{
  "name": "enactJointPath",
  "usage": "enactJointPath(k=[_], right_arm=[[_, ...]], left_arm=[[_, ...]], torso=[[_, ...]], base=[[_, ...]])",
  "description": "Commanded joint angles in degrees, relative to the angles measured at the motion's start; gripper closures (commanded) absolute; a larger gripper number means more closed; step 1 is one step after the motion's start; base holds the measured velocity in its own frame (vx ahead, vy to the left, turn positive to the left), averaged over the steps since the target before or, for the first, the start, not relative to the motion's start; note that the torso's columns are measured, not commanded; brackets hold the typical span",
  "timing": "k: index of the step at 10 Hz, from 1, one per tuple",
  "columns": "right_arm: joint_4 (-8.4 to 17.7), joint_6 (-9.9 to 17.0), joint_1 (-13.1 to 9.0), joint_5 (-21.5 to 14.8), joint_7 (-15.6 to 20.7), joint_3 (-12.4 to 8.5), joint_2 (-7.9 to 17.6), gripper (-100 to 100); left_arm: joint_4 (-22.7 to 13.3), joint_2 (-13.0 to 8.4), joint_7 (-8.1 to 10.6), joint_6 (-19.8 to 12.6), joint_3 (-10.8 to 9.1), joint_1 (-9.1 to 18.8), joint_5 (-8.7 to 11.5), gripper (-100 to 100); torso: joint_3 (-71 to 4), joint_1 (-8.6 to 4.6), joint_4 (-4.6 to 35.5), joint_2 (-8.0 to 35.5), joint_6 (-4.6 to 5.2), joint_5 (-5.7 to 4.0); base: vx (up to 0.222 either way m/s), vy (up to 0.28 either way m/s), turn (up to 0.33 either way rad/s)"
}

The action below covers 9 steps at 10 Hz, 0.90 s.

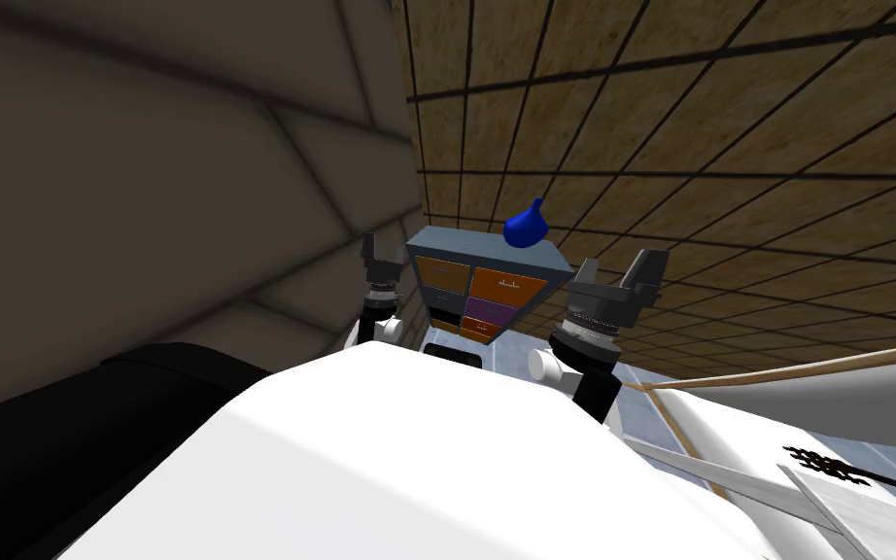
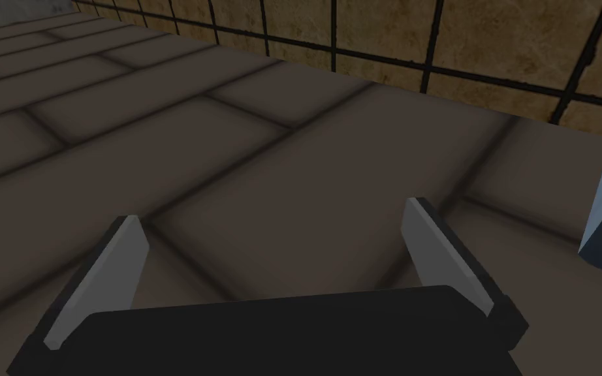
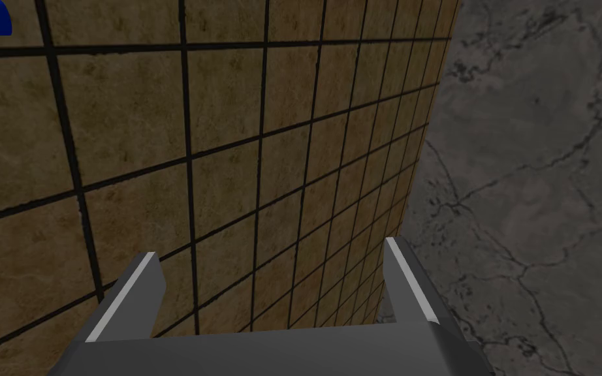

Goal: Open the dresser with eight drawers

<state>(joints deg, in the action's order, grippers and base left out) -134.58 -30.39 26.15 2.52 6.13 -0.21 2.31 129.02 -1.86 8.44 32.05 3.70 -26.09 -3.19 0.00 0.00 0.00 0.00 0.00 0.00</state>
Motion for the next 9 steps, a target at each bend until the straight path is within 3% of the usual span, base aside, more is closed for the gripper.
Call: enactJointPath(k=[1, 9], right_arm=[[0.0, 0.0, 0.0, 0.0, 0.0, 0.0, 0.0, 0], [-0.02, -0.01, 0.0, 0.0, 0.0, 0.0, 0.0, 0]], left_arm=[[0.0, 0.0, 0.0, 0.0, 0.0, 0.0, 0.0, 0], [0.02, 0.0, 0.0, 0.01, 0.0, 0.0, 0.0, 0]], torso=[[-4.67, 0.0, 2.35, 2.32, 0.0, 0.0], [-70.73, 0.0, 35.37, 35.39, 0.0, 0.0]], base=[[0.0, 0.0, 0.0], [0.0, 0.0, 0.0]])
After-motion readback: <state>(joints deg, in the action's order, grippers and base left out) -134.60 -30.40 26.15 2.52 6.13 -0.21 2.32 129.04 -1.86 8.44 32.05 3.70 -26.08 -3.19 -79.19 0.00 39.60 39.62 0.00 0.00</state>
